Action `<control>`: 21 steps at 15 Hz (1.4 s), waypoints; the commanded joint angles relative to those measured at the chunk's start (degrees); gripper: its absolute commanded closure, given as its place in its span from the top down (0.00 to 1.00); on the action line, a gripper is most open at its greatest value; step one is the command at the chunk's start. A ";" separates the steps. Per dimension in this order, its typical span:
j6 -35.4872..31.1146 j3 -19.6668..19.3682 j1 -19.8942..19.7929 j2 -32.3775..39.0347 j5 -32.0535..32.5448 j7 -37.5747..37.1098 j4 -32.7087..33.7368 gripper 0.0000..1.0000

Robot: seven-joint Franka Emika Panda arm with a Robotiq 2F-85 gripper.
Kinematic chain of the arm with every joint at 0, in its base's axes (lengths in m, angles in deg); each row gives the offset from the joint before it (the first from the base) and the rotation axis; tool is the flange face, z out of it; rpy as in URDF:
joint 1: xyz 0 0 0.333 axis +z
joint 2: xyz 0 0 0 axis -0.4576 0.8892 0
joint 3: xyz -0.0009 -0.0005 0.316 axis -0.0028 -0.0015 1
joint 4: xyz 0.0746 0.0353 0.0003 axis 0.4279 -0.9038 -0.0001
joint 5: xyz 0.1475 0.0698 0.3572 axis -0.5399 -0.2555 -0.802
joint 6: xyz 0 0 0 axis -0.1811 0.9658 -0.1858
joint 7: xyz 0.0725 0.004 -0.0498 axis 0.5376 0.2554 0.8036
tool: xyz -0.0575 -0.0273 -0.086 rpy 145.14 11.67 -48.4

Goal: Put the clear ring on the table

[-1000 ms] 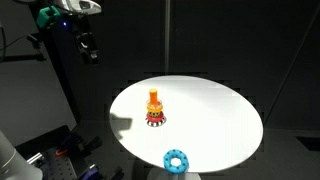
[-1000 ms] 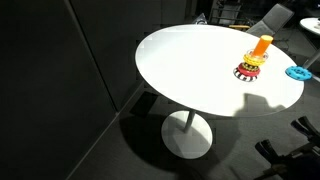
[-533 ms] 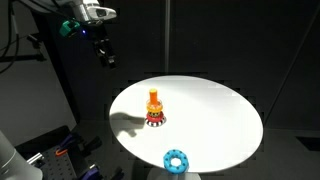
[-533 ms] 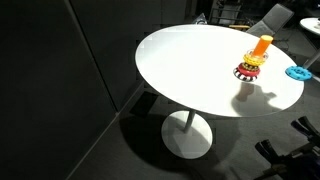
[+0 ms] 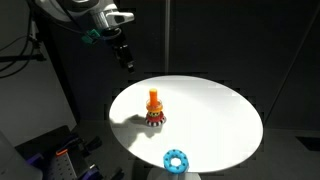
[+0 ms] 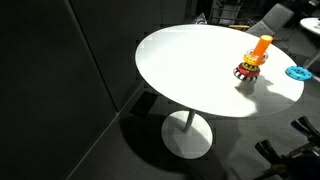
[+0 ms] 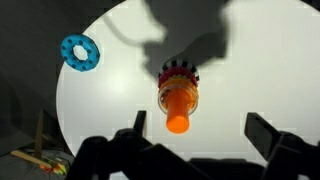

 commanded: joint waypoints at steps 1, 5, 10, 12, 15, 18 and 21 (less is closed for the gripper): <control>-2.54 -0.95 -1.50 3.92 2.51 -2.78 2.63 1.00; -3.00 -1.95 -0.84 3.86 1.88 -1.87 1.61 1.00; -3.06 -2.04 -0.90 4.54 1.92 -2.02 2.21 1.00; -4.20 -1.84 -1.29 5.23 2.65 -2.89 2.04 1.00; -6.64 -2.35 -1.14 8.05 2.03 -2.41 1.77 1.00; -11.43 -2.58 -1.39 11.15 2.56 -3.41 1.43 1.00; -16.31 -3.43 -1.07 14.50 1.76 -3.09 1.04 1.00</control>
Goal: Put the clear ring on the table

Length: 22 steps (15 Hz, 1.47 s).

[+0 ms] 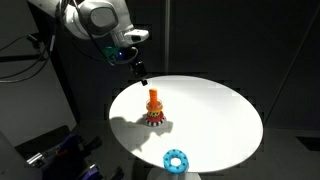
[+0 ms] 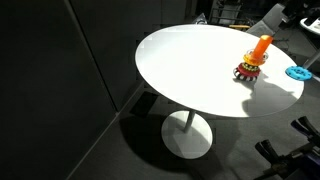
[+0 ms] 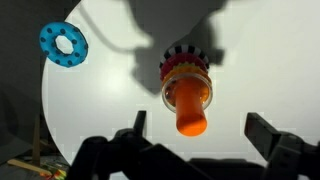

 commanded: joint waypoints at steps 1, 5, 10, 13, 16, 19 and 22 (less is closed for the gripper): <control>-5.79 -1.46 0.73 3.75 0.12 -1.26 -0.29 1.00; -11.65 -2.30 1.37 7.30 -0.40 -0.97 -0.88 1.00; -15.51 -3.28 2.12 10.94 0.50 -2.02 -1.08 1.00; -16.63 -4.03 2.54 12.56 1.18 -3.22 -1.36 1.00; -17.29 -4.95 3.07 13.87 1.75 -4.73 -1.61 1.00; -18.43 -6.01 3.71 14.99 2.14 -5.83 -1.91 1.00; -19.88 -6.87 4.36 16.12 1.88 -5.94 -2.01 1.00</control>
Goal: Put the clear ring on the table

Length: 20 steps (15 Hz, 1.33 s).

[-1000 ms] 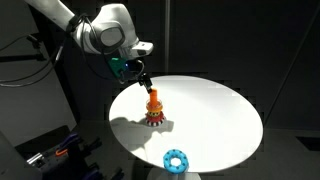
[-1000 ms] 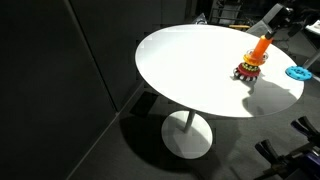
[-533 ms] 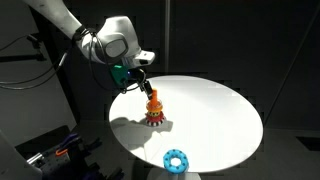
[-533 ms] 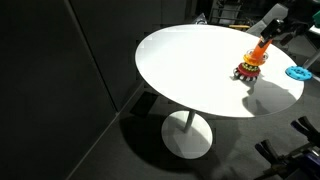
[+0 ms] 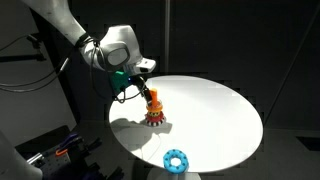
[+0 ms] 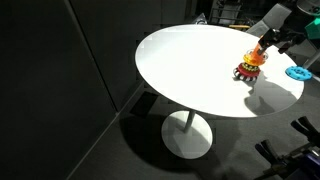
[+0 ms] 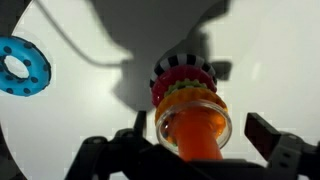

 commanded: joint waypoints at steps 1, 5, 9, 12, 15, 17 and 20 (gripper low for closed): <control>-2.97 -1.90 1.44 1.14 1.99 -2.58 -0.43 1.00; -5.83 -3.94 2.91 2.75 5.23 -5.42 -0.36 1.00; -7.99 -5.16 3.47 4.05 10.00 -9.26 0.00 1.00; -9.29 -5.62 3.65 4.74 13.44 -12.03 0.20 1.00; -10.28 -6.02 3.79 5.15 16.48 -14.28 0.32 1.00; -11.04 -6.60 4.00 5.46 19.21 -16.20 0.52 1.00; -11.57 -7.47 4.37 5.89 22.87 -18.99 0.91 1.00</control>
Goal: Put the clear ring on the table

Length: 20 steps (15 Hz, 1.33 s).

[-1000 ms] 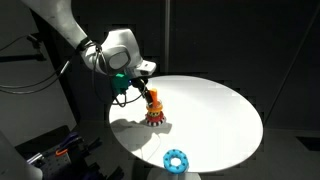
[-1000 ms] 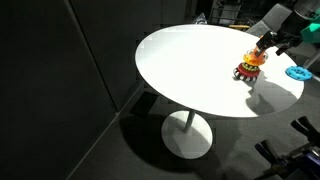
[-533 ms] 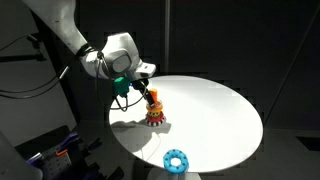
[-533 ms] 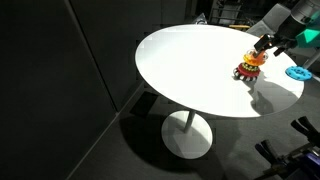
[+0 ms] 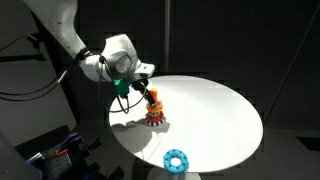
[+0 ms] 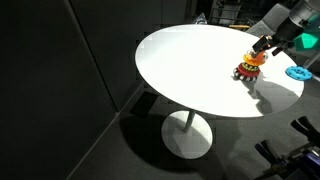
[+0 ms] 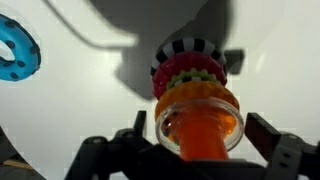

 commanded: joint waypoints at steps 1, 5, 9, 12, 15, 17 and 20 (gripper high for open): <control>-1.17 -1.95 1.21 0.91 4.98 -4.44 1.13 1.00; -1.54 -2.90 1.55 1.59 8.64 -7.56 1.64 1.00; -1.87 -3.34 1.72 2.23 11.07 -9.74 2.07 1.00; -1.95 -3.56 1.71 2.97 12.09 -10.94 2.36 1.00; -1.75 -3.66 1.69 3.64 12.08 -11.41 2.46 0.75; -1.61 -3.71 1.73 3.94 11.91 -11.39 2.49 0.66; -1.30 -3.60 1.70 3.22 11.66 -11.31 2.39 0.49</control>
